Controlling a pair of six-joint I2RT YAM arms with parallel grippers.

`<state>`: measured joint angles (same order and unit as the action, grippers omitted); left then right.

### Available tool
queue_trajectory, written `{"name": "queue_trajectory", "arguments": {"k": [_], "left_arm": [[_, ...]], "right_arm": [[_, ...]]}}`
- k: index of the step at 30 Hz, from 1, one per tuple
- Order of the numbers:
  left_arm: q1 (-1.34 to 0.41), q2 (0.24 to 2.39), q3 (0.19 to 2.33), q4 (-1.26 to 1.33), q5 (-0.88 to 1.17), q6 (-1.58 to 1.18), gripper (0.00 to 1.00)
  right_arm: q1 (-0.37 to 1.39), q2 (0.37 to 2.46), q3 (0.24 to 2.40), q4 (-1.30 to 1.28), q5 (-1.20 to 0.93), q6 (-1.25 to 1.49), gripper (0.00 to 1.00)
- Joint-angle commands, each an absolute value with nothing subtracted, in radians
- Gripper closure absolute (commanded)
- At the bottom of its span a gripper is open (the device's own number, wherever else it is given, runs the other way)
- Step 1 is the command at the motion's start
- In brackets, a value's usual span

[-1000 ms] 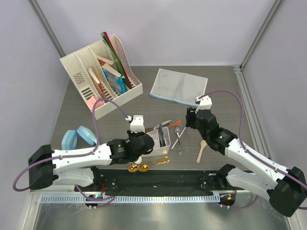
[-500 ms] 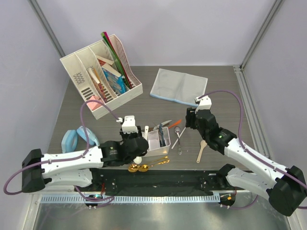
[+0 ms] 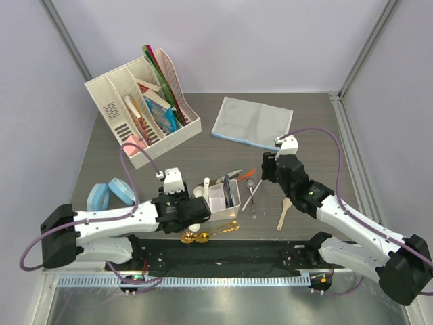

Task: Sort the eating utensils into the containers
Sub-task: Place the spoon in the storage box, then pick up the spoon from the center of the board.

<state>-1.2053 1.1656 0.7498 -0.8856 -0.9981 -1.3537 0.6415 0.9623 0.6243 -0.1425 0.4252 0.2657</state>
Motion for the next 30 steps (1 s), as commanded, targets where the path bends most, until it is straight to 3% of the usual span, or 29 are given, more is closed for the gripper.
{"name": "queue_trajectory", "arguments": {"k": [1, 5, 11, 30], "left_arm": [[-1.172, 1.273, 0.775, -0.823, -0.933, -1.353, 0.57], [-1.132, 1.394, 0.839, -0.801, -0.870, -1.293, 0.60], [-1.054, 1.401, 0.785, -0.655, -0.697, -1.233, 0.63], [-1.063, 1.401, 0.655, -0.535, -0.604, -1.270, 0.66]], "right_arm": [[0.637, 0.954, 0.638, -0.094, 0.425, 0.276, 0.39], [0.637, 0.948, 0.637, -0.095, 0.425, 0.278, 0.39], [0.635, 0.934, 0.630, -0.097, 0.433, 0.276, 0.39], [0.635, 0.954, 0.634, -0.097, 0.417, 0.279, 0.39]]}}
